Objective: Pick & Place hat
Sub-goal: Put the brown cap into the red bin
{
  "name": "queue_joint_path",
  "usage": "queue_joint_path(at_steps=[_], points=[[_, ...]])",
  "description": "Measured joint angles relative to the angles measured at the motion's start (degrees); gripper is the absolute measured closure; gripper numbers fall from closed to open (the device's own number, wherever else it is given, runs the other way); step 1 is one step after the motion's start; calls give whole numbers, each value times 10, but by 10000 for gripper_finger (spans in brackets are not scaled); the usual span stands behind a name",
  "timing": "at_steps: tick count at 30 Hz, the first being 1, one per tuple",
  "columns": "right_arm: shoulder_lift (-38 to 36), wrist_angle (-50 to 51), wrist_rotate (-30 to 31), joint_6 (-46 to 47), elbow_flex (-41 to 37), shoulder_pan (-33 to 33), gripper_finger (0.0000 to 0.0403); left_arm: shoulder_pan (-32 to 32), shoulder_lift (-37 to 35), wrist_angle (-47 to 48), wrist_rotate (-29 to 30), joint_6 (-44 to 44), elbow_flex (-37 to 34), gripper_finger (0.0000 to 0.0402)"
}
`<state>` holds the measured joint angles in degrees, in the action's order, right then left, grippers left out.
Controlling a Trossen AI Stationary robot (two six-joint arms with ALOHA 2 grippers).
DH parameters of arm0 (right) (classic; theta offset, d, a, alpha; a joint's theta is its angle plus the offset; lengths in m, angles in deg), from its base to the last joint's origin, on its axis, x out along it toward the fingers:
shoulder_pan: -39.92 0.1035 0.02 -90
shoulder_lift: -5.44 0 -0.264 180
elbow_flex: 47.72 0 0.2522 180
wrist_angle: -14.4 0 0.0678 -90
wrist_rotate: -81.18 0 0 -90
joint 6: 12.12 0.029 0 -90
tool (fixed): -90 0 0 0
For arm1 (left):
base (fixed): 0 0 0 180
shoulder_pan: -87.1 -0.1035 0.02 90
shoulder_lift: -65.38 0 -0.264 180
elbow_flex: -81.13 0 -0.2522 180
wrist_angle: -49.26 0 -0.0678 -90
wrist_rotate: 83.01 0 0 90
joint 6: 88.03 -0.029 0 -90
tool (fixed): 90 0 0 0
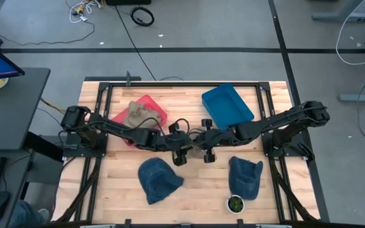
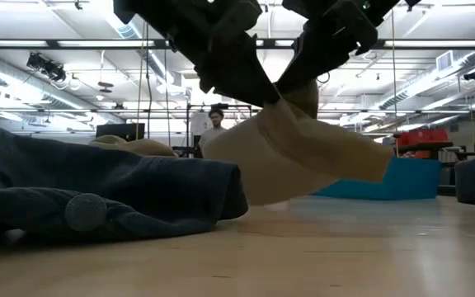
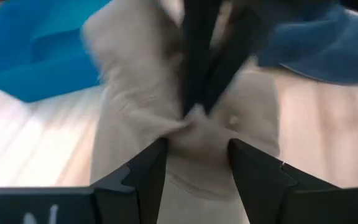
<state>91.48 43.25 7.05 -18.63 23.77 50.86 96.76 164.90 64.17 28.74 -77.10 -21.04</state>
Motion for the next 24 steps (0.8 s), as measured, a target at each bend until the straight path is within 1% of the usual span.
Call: queue_joint_path(at_steps=[4, 7, 9, 12, 17, 18, 21, 24], points=[[0, -15, -2, 0, 0, -1, 401, -9, 0, -4, 14, -2, 0, 220], [0, -34, -19, -6, -1, -1, 401, -19, -1, -3, 11, 0, 0, 223], [0, -38, -24, -17, -1, -1, 401, -24, -1, -3, 1, -3, 0, 234], [0, -36, -16, -26, -1, -1, 401, -26, -1, -3, -15, -14, 0, 272], [0, -34, 1, -29, -1, -5, 401, -27, -1, 2, -21, -16, 0, 376], [0, -33, 0, -29, -1, -7, 400, -27, -1, 4, -21, -16, 0, 387], [0, -26, 0, 6, 0, -9, 385, -27, -5, 11, -21, -17, 0, 392], [-2, 14, -4, 32, 2, -11, 355, -28, -7, 36, -20, -17, -1, 396]])
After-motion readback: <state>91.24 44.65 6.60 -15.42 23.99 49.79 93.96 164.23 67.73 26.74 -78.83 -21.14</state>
